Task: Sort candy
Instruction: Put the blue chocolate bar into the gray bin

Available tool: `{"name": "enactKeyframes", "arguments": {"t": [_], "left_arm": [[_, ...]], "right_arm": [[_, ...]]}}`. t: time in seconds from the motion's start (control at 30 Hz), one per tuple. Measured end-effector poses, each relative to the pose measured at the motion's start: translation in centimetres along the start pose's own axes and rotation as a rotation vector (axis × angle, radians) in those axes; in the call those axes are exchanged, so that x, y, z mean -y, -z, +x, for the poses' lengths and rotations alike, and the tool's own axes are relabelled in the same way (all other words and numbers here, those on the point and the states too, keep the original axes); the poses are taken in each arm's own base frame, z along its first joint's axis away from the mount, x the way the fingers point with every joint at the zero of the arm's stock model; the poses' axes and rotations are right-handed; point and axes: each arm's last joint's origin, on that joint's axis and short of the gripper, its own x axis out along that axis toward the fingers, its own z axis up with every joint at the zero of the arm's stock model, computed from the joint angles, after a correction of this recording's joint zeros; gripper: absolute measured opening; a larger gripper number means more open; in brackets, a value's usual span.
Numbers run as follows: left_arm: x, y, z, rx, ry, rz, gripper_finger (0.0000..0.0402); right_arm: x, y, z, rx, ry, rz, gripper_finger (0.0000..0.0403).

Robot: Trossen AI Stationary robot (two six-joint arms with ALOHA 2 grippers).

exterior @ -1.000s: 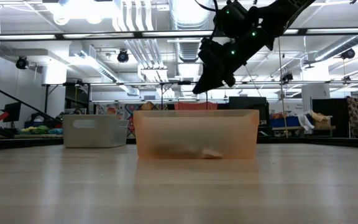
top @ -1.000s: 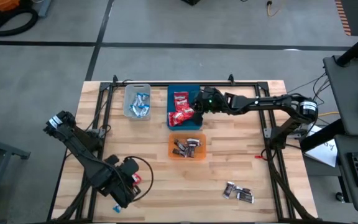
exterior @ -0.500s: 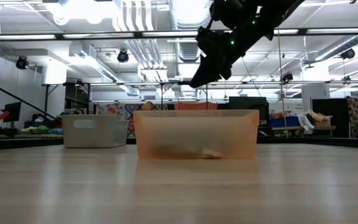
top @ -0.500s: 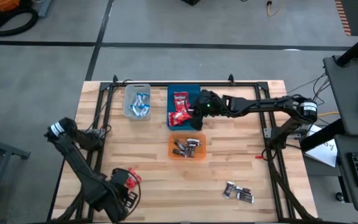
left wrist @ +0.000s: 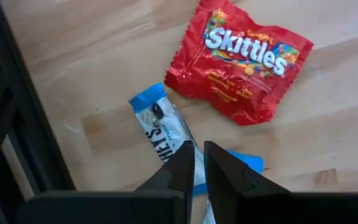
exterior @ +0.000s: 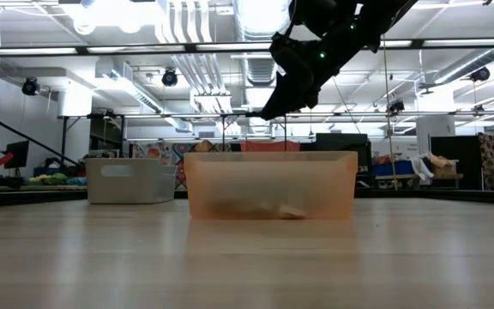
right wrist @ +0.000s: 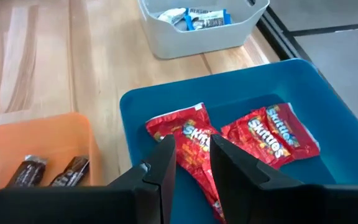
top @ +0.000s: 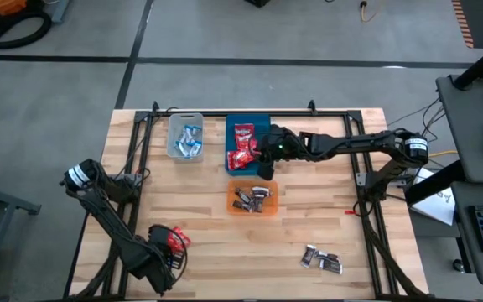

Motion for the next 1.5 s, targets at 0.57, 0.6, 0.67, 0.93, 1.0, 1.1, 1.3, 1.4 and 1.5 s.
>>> {"name": "enactKeyframes", "arguments": {"t": [0.57,0.6,0.67,0.93,1.0,1.1,1.3,1.4,1.5], "left_arm": [[0.2,0.7,3.1,-0.005,-0.085,-0.065,0.0186],[0.3,0.7,3.3,0.000,-0.092,-0.064,0.0190],[0.3,0.8,3.7,0.008,-0.104,-0.063,0.0191],[0.6,1.1,4.8,0.012,-0.138,-0.039,0.0150],[0.6,1.2,5.0,0.000,-0.146,-0.040,0.0132],[0.4,1.2,5.2,-0.005,-0.144,-0.038,0.0107],[0.5,1.3,5.2,-0.013,-0.136,-0.019,0.0048],[0.5,1.3,4.9,-0.018,-0.154,-0.010,0.0020],[0.5,1.4,3.9,-0.018,-0.178,0.004,0.0009]], "right_arm": [[-0.6,0.2,-0.1,-0.017,-0.014,-0.010,0.0099],[-0.6,0.2,-0.1,-0.017,-0.014,-0.010,0.0099],[-0.6,0.2,-0.1,-0.017,-0.014,-0.010,0.0098],[-0.6,0.2,-0.1,-0.020,-0.015,-0.002,0.0098],[-0.7,0.3,-0.1,-0.024,-0.017,-0.004,0.0098],[-0.9,0.3,-0.1,-0.024,-0.021,-0.006,0.0098],[-1.0,0.3,-0.1,-0.030,-0.023,-0.006,0.0098],[-1.0,0.4,-0.1,-0.034,-0.023,-0.006,0.0098],[-1.0,0.4,-0.1,-0.034,-0.023,-0.007,0.0098]]}}
